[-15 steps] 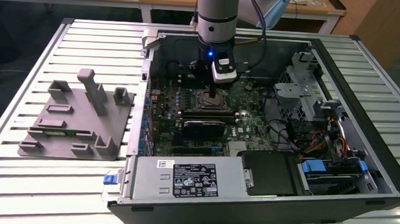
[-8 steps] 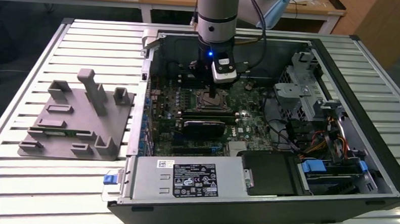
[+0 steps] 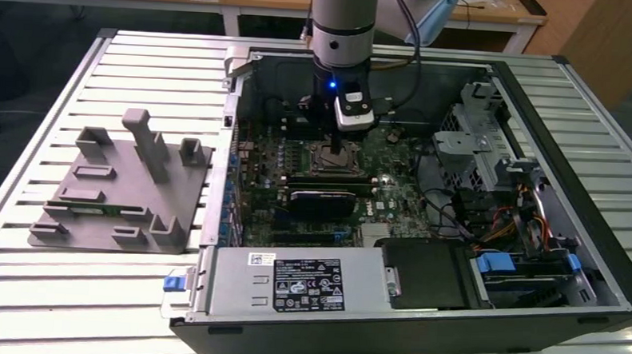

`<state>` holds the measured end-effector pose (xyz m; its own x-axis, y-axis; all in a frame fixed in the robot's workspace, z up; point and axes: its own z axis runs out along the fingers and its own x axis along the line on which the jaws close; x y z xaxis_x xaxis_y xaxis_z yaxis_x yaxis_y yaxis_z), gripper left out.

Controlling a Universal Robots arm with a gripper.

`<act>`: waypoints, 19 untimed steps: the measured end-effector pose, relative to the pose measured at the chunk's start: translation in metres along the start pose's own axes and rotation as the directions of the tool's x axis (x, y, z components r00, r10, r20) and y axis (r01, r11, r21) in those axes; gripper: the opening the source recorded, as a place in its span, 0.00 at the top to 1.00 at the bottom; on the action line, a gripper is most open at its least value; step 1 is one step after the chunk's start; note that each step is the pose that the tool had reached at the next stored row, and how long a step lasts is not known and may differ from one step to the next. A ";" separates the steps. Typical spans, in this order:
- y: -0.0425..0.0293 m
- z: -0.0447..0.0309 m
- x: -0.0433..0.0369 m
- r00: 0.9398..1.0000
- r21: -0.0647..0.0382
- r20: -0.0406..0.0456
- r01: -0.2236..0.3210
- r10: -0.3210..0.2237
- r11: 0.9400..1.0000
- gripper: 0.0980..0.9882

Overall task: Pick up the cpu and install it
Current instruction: 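Install the second cpu locking lever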

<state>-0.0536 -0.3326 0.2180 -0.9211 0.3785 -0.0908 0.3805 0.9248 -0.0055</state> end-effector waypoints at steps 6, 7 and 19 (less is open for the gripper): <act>0.0000 -0.0059 -0.0005 1.000 0.000 0.000 0.000 0.000 1.000 0.99; 0.0000 -0.0067 -0.0006 1.000 0.000 0.000 0.000 0.000 1.000 0.99; -0.0031 -0.0089 -0.0021 1.000 0.000 0.000 0.000 0.000 1.000 0.99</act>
<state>-0.0535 -0.3359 0.2271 -0.9212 0.3784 -0.0908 0.3805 0.9248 -0.0055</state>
